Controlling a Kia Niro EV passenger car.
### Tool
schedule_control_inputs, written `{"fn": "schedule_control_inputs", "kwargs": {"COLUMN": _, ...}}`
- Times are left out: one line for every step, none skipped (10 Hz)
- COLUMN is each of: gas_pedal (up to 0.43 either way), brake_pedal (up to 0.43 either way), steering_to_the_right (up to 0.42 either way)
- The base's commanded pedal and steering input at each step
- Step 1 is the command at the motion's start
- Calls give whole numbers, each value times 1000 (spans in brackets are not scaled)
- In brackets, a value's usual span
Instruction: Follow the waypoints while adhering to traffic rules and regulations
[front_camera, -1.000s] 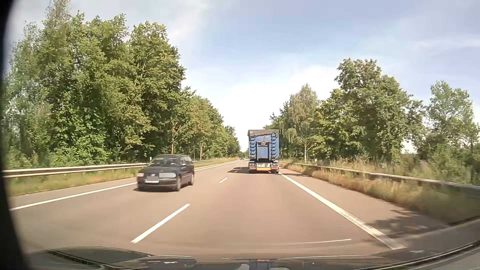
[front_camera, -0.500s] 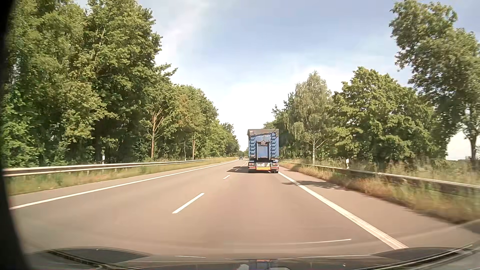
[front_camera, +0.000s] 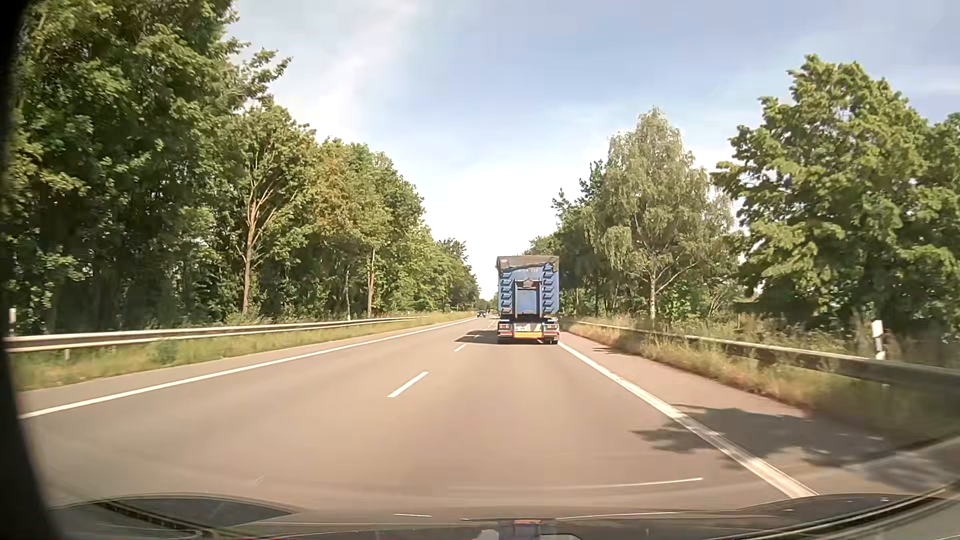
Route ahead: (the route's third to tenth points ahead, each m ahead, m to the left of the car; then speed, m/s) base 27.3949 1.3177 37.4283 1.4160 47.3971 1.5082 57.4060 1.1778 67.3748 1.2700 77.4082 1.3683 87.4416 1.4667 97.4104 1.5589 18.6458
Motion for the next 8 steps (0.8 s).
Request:
{"fn": "schedule_control_inputs", "kwargs": {"gas_pedal": 118, "brake_pedal": 0, "steering_to_the_right": -2}}
{"fn": "schedule_control_inputs", "kwargs": {"gas_pedal": 118, "brake_pedal": 0, "steering_to_the_right": -2}}
{"fn": "schedule_control_inputs", "kwargs": {"gas_pedal": 118, "brake_pedal": 0, "steering_to_the_right": -2}}
{"fn": "schedule_control_inputs", "kwargs": {"gas_pedal": 130, "brake_pedal": 0, "steering_to_the_right": -2}}
{"fn": "schedule_control_inputs", "kwargs": {"gas_pedal": 138, "brake_pedal": 0, "steering_to_the_right": -2}}
{"fn": "schedule_control_inputs", "kwargs": {"gas_pedal": 138, "brake_pedal": 0, "steering_to_the_right": -1}}
{"fn": "schedule_control_inputs", "kwargs": {"gas_pedal": 138, "brake_pedal": 0, "steering_to_the_right": -1}}
{"fn": "schedule_control_inputs", "kwargs": {"gas_pedal": 138, "brake_pedal": 0, "steering_to_the_right": -1}}
